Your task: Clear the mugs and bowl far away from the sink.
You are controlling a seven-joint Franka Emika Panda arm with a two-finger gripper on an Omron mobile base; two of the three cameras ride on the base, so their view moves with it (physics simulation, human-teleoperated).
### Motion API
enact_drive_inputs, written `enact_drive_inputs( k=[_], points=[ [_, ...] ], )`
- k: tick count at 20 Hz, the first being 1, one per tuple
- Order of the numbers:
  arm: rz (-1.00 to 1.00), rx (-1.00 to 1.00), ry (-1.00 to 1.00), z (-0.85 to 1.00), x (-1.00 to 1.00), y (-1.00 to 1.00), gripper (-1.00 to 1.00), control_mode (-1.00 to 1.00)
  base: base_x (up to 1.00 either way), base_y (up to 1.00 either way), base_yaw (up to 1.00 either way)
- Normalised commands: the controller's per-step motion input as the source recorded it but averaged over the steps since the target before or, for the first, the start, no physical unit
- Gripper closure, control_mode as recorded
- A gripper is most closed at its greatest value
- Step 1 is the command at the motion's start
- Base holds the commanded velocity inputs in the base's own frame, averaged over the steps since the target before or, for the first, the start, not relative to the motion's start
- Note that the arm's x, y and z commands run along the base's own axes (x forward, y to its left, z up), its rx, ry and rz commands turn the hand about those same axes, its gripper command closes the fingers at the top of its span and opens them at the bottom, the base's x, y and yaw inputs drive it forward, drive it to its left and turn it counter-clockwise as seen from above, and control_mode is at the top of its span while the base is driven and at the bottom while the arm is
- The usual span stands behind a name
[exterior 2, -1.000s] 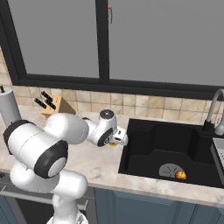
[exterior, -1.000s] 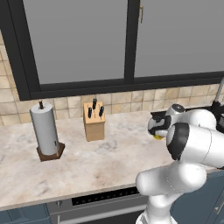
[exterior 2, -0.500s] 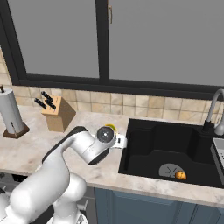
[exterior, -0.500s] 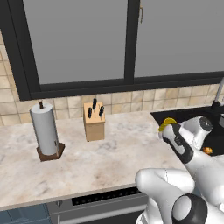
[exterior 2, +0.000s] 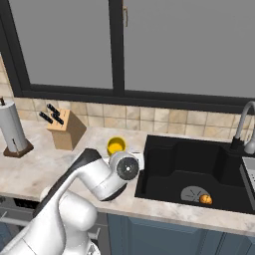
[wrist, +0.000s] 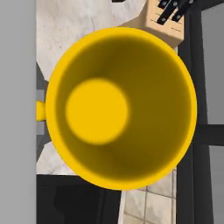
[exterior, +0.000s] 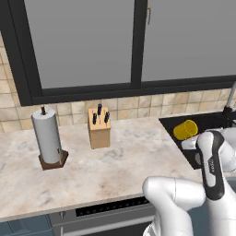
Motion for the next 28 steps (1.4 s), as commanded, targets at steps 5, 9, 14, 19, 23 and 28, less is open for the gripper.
enact_drive_inputs(
  k=[5, 9, 14, 19, 23, 28],
  points=[
    [0.15, 0.0, -0.14, 0.35, -0.76, -0.17, 1.0, -1.0, 0.0, 0.0, 0.0],
    [0.02, 0.0, -0.12, 0.13, -0.65, -0.24, 1.0, -1.0, 0.0, 0.0, 0.0],
    [0.0, 0.0, 0.0, 0.0, -0.07, -0.1, 1.0, -1.0, 0.0, 0.0, 0.0],
    [0.0, 0.0, 0.0, 0.0, 0.0, 0.0, 1.0, 1.0, -0.09, 0.0, 0.0],
    [0.0, 0.0, 0.0, 0.0, 0.0, 0.0, 1.0, 1.0, -0.78, -0.11, 0.01],
    [0.0, 0.0, 0.0, 0.0, 0.0, 0.0, 1.0, 1.0, -0.99, -0.11, 0.06]
  ],
)
